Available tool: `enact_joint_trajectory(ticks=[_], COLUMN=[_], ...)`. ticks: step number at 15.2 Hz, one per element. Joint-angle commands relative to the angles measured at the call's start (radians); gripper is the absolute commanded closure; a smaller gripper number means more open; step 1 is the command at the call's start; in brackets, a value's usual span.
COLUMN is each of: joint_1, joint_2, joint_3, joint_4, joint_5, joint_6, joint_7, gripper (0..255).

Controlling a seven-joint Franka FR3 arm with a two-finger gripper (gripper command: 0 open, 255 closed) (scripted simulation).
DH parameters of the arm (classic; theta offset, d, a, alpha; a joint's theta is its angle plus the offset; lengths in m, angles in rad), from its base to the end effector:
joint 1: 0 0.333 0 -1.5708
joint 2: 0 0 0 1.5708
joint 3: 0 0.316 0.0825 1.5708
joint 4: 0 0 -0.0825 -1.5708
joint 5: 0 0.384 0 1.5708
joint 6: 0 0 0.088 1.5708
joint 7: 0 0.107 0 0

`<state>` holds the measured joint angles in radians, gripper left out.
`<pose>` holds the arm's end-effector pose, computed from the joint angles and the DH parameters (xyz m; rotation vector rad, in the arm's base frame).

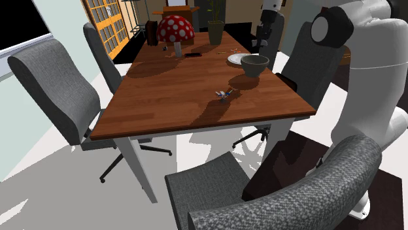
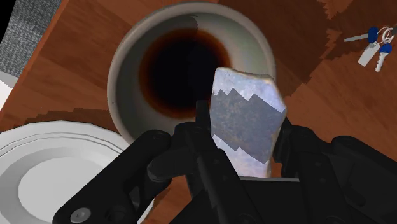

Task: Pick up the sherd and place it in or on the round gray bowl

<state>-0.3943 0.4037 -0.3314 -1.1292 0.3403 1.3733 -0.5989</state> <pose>0.5403 -0.3602 0.5811 -2.8878 0.0973 -0.0220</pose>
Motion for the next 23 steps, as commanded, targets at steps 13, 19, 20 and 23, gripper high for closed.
enact_joint_trajectory(ticks=[13, 19, 20, 23], joint_1=[0.032, 0.031, 0.031, 0.031], joint_2=[-0.043, -0.043, -0.043, -0.043], joint_3=[-0.001, -0.001, -0.001, -0.001], joint_4=[-0.245, -0.245, -0.245, -0.244], joint_5=[-0.016, -0.016, -0.016, -0.016], joint_6=[0.198, 0.198, 0.198, 0.198], joint_7=[-0.042, -0.042, -0.042, -0.042], gripper=[255, 255, 255, 0])
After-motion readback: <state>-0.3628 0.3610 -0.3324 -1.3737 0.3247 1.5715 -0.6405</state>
